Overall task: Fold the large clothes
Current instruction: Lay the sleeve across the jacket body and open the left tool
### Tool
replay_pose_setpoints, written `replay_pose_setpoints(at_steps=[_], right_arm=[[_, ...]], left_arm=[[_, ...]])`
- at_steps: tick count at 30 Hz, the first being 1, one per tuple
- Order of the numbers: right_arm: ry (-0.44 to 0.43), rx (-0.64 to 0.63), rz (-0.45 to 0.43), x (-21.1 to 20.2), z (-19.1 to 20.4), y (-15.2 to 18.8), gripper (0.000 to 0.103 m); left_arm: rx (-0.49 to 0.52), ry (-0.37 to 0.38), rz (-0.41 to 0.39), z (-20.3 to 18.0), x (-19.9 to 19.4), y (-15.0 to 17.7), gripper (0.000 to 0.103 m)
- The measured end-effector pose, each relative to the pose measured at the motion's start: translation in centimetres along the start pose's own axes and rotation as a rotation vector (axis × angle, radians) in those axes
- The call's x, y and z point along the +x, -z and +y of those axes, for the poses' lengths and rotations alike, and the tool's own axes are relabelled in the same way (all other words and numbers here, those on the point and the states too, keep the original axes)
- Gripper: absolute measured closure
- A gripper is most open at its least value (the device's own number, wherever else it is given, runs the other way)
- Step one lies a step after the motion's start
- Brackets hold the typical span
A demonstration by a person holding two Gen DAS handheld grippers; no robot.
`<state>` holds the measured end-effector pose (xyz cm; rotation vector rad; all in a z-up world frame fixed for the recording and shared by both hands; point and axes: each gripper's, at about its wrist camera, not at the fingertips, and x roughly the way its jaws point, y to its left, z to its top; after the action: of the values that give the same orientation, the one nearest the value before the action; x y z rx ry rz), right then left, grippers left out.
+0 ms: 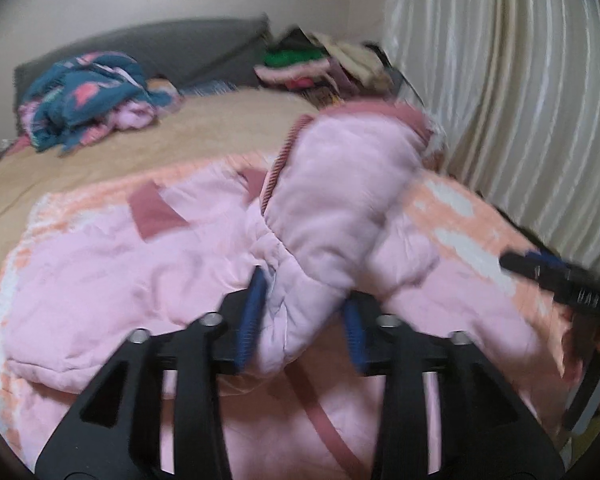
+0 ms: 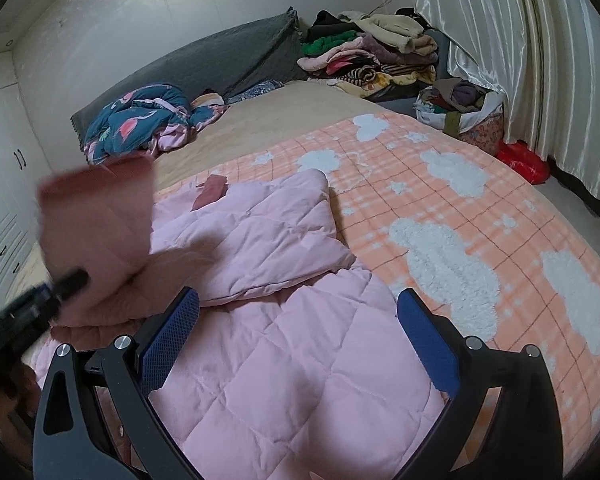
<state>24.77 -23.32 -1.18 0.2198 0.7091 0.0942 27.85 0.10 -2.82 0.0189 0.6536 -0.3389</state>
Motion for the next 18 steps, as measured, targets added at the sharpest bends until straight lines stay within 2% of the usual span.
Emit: replay_pose_setpoints(at_steps=[1, 2, 4, 5, 7, 9, 13, 15, 18], right_arm=[[0.0, 0.0, 0.003, 0.1, 0.0, -0.1, 0.004], [0.002, -0.001, 0.004, 0.1, 0.0, -0.1, 0.004], [0.005, 0.001, 0.002, 0.1, -0.1, -0.2, 0.004], [0.005, 0.003, 0.002, 0.1, -0.1, -0.3, 0.004], [0.005, 0.006, -0.002, 0.1, -0.2, -0.3, 0.004], [0.002, 0.008, -0.005, 0.1, -0.2, -0.4, 0.004], [-0.014, 0.015, -0.003, 0.0, 0.0, -0.4, 0.004], [-0.032, 0.019, 0.014, 0.1, 0.2, -0.2, 0.004], [-0.06, 0.014, 0.048, 0.8, 1.2, 0.2, 0.004]], left_arm=[[0.008, 0.008, 0.016, -0.3, 0.4, 0.3, 0.048], [0.02, 0.017, 0.034, -0.6, 0.7, 0.5, 0.04], [0.068, 0.005, 0.075, -1.5, 1.4, 1.1, 0.037], [0.095, -0.002, 0.097, -1.9, 1.7, 1.3, 0.026], [0.139, 0.022, 0.158, -2.8, 2.1, 1.9, 0.013], [0.17, 0.057, 0.179, -3.3, 1.8, 2.1, 0.01], [0.093, 0.183, 0.165, -2.3, 0.1, 1.3, 0.009], [0.055, 0.172, 0.136, -0.9, -0.8, 0.7, 0.009], [-0.039, 0.088, 0.115, 2.4, -1.9, -0.1, 0.009]])
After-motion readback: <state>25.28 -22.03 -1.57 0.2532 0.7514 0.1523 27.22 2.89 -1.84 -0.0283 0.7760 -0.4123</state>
